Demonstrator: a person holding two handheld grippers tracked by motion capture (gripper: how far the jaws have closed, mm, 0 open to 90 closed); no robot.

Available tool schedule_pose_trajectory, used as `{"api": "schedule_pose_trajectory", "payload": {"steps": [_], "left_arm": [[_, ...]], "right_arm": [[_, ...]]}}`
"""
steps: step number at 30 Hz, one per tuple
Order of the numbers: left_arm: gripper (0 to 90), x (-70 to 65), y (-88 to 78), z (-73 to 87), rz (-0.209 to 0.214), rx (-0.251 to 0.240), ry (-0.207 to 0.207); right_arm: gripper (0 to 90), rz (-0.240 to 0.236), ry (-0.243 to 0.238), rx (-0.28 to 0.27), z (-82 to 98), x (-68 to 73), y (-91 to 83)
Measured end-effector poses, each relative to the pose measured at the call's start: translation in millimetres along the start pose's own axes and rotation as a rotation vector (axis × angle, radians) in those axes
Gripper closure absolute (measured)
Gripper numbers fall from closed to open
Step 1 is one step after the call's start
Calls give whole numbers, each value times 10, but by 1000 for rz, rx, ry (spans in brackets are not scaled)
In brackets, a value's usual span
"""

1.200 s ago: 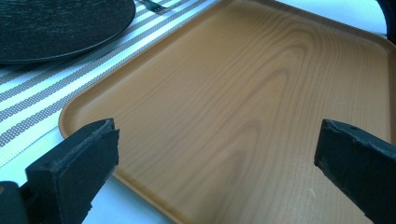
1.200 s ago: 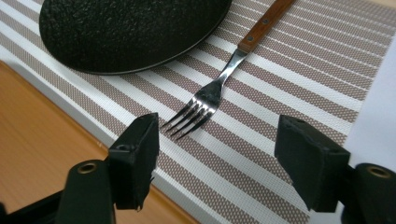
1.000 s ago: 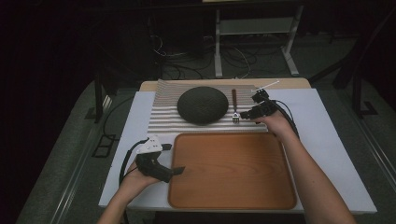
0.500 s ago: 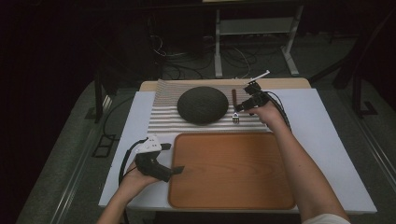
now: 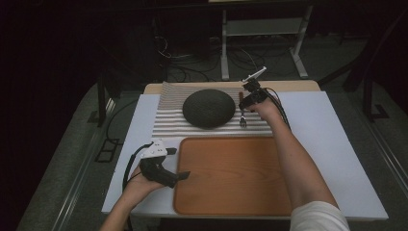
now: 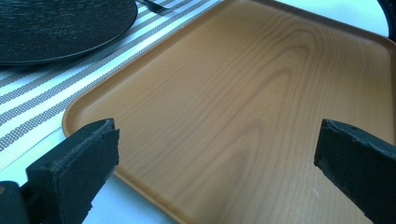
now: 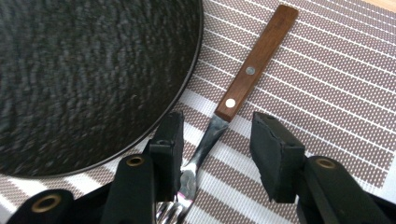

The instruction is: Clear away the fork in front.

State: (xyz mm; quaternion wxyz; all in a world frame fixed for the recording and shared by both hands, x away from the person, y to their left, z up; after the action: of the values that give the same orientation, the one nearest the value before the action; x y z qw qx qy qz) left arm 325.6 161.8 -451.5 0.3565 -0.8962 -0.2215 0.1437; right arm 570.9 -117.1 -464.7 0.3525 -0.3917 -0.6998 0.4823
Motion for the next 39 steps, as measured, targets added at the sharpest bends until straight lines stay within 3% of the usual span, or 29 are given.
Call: {"api": "schedule_pose_trajectory", "payload": {"steps": [9, 12, 19, 31, 39], "left_arm": [[0, 3, 7, 7, 1, 1, 3], [0, 7, 9, 7, 3, 1, 4], [0, 4, 20, 14, 3, 8, 8], [0, -1, 26, 11, 4, 8, 12], [0, -1, 29, 11, 5, 8, 11]], "right_arm": [[577, 3, 31, 41, -116, -7, 121], [588, 22, 36, 88, -138, 5, 218], [624, 52, 56, 134, -150, -9, 307], [647, 40, 86, 140, -175, -51, 318], [735, 60, 97, 135, -178, -88, 320]]}}
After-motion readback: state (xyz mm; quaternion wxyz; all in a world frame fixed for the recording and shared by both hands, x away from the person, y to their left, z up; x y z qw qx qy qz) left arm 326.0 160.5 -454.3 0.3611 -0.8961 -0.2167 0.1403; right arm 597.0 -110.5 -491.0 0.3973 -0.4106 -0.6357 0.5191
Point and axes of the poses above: each handheld gripper's, and its own axes: y roughly forward along the jaws, z roughly out of its underside, x roughly to its left, the point moved 7 cm from there along y, roughly forward along the jaws, and after that the axes turned 12 degrees about x, right-handed, at the moved point
